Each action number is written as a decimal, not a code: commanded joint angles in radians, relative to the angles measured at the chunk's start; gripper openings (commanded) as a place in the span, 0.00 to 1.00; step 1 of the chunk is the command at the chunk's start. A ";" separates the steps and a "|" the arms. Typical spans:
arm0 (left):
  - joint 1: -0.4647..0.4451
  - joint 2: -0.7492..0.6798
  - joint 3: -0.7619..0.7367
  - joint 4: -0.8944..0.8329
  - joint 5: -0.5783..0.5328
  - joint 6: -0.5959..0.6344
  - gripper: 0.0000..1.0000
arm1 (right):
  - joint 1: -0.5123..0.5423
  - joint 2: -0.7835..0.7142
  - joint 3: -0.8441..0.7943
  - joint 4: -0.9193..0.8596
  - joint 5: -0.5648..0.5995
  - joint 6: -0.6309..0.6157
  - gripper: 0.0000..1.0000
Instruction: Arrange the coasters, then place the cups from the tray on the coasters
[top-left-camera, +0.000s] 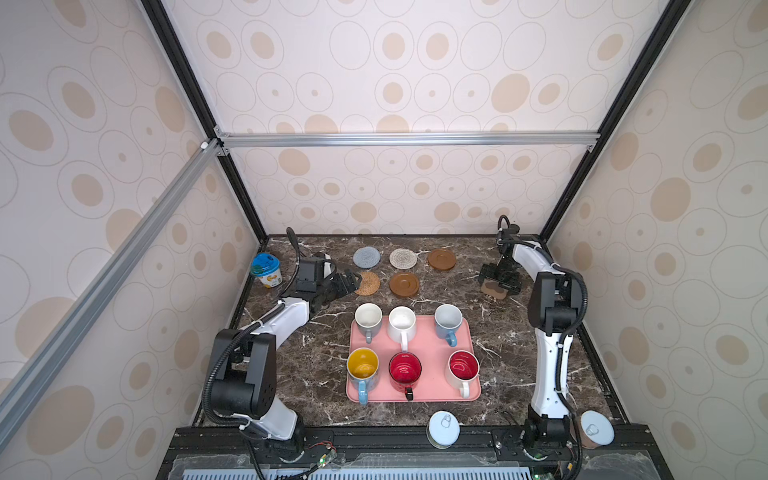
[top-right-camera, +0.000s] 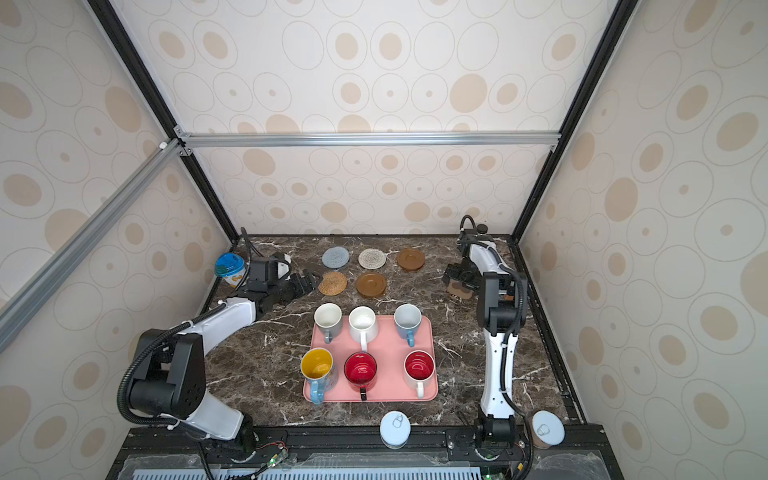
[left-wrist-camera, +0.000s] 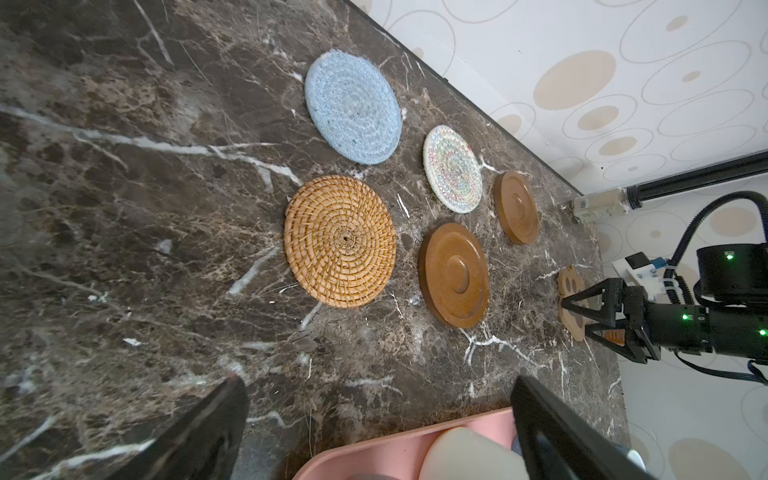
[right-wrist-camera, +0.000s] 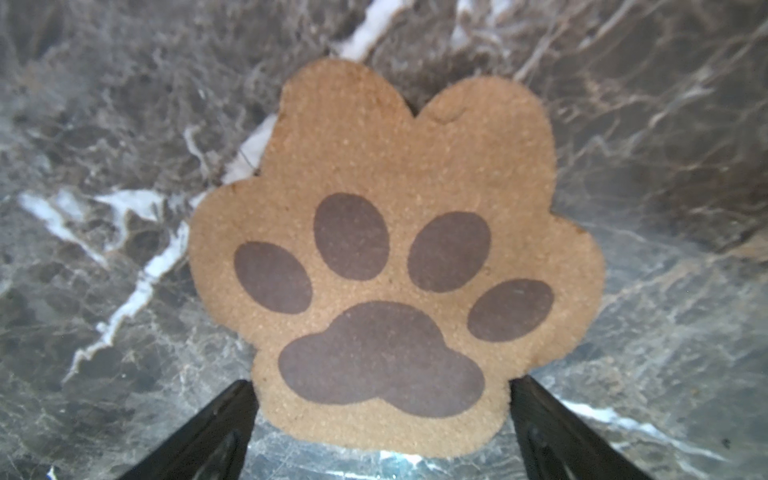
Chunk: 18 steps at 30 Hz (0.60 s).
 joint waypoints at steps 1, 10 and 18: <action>0.007 -0.028 0.017 0.006 0.004 0.005 1.00 | 0.019 0.028 -0.040 -0.044 0.027 -0.043 0.97; 0.007 -0.032 0.005 0.008 0.003 0.001 1.00 | 0.072 -0.018 -0.119 -0.018 0.023 -0.087 0.97; 0.008 -0.034 0.006 0.012 0.002 -0.002 1.00 | 0.127 -0.061 -0.187 0.001 0.019 -0.111 0.93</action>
